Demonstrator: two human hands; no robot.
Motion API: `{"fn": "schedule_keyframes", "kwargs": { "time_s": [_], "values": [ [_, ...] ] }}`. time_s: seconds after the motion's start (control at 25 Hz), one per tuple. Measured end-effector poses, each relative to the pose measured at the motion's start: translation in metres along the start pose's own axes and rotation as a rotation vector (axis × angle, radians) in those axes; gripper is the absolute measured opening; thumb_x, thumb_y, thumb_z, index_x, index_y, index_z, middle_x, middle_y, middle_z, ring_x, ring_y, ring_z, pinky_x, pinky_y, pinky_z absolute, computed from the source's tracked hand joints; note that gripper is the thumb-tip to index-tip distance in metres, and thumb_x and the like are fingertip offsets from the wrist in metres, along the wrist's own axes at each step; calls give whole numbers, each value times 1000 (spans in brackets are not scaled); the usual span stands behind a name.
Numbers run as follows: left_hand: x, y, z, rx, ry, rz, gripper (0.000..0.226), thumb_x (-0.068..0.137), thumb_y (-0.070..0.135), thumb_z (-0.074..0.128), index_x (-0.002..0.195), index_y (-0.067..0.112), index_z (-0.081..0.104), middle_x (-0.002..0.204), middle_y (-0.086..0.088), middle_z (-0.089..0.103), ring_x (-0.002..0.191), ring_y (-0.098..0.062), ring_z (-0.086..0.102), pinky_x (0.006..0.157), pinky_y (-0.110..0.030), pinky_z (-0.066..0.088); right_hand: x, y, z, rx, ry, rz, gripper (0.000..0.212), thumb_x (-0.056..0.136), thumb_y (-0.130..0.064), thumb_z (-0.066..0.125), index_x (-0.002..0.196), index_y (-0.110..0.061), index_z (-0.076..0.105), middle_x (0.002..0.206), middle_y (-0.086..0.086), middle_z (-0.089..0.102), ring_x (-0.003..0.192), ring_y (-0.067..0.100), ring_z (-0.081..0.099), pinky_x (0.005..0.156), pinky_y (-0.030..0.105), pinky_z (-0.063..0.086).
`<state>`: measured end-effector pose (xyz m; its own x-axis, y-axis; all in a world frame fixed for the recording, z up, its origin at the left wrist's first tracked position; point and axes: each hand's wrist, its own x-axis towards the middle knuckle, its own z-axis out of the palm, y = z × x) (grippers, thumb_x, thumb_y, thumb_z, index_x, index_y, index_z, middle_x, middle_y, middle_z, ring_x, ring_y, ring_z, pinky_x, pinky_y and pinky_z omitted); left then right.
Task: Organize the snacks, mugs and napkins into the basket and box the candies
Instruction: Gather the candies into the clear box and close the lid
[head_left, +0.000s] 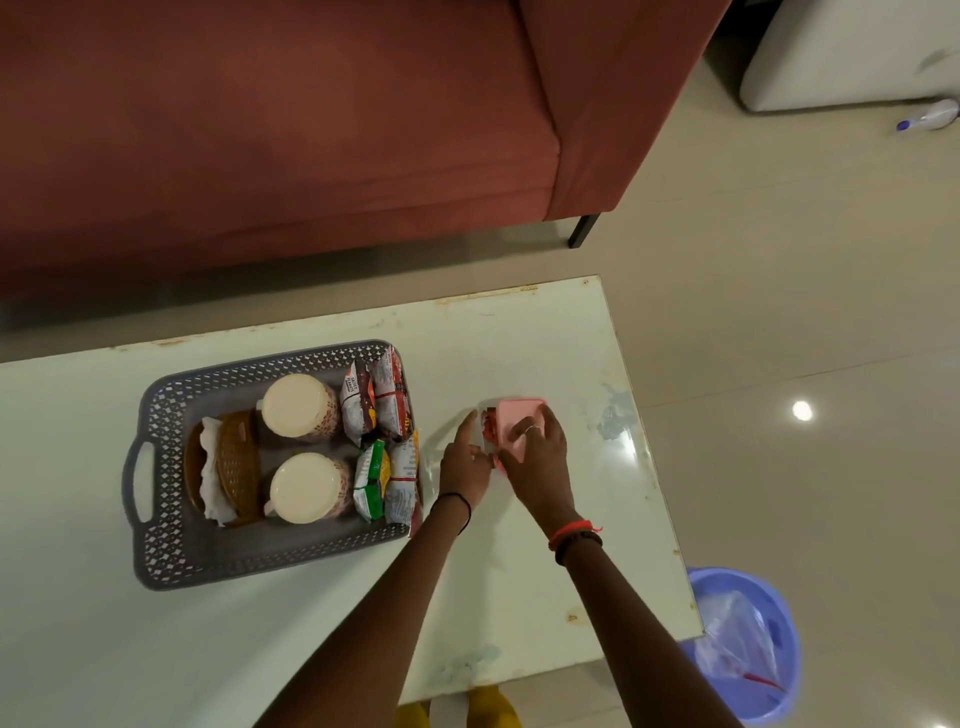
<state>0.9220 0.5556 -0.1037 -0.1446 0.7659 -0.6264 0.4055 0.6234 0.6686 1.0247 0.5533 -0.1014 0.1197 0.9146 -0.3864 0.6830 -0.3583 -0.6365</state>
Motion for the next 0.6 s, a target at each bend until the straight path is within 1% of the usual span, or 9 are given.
{"fn": "schedule_keyframes", "kwargs": {
  "time_s": [0.04,0.12,0.16,0.28,0.36,0.4,0.48,0.52,0.6],
  "values": [
    [0,1,-1,10,-8,-6,61,90,1,42,145,21,26,128,-19,59,110,-32,59,83,-29,46,-2,0,1,-26,-4,-27,36,82,-20,71,113,-7,60,151,15,29,139,30,28,113,35,33],
    [0,3,-1,12,-27,-4,60,91,6,46,145,21,25,136,-15,52,119,-32,54,95,-34,44,-4,-1,4,-70,-15,-47,39,84,-19,68,119,-7,57,152,15,26,140,28,25,114,35,32],
    [0,3,-1,15,-43,3,61,91,8,48,145,20,23,138,-14,50,121,-31,52,98,-36,43,-4,-3,6,-62,-22,-42,40,85,-18,66,122,-8,56,153,15,24,141,28,23,114,35,31],
    [1,2,-4,20,-105,12,69,88,7,53,146,21,19,132,-19,54,115,-32,56,96,-39,47,-5,-6,9,-26,-27,-40,38,87,-8,61,125,-12,54,157,14,16,143,29,19,112,33,31],
    [3,0,-5,-35,-129,11,71,86,3,56,146,19,21,131,-19,55,113,-32,57,95,-42,50,-6,-5,10,-58,-39,-71,42,87,-1,58,127,-13,54,158,13,15,144,29,18,112,34,33],
    [3,-1,-5,-62,-129,14,70,84,1,56,145,19,24,131,-18,55,111,-29,57,90,-39,52,-6,-4,10,-74,-48,-93,44,86,2,58,127,-13,53,158,13,16,145,29,18,113,35,33],
    [5,-1,-5,-85,-114,29,66,83,0,56,141,18,32,129,-16,57,102,-23,57,75,-26,52,-4,-2,11,-91,-69,-124,44,87,2,58,128,-13,53,157,13,17,145,31,18,114,41,35],
    [6,-2,-5,-93,-111,39,64,83,1,57,140,19,34,128,-16,57,101,-22,57,73,-22,51,-3,-1,10,-98,-83,-133,43,87,1,58,128,-12,52,157,12,17,145,31,18,113,44,35],
    [6,-4,-6,-94,-120,51,64,83,0,58,139,19,34,130,-16,56,106,-26,58,78,-26,50,-1,3,9,-107,-108,-152,42,88,-1,58,129,-13,52,157,12,16,145,32,20,112,44,36]
  ]
}}
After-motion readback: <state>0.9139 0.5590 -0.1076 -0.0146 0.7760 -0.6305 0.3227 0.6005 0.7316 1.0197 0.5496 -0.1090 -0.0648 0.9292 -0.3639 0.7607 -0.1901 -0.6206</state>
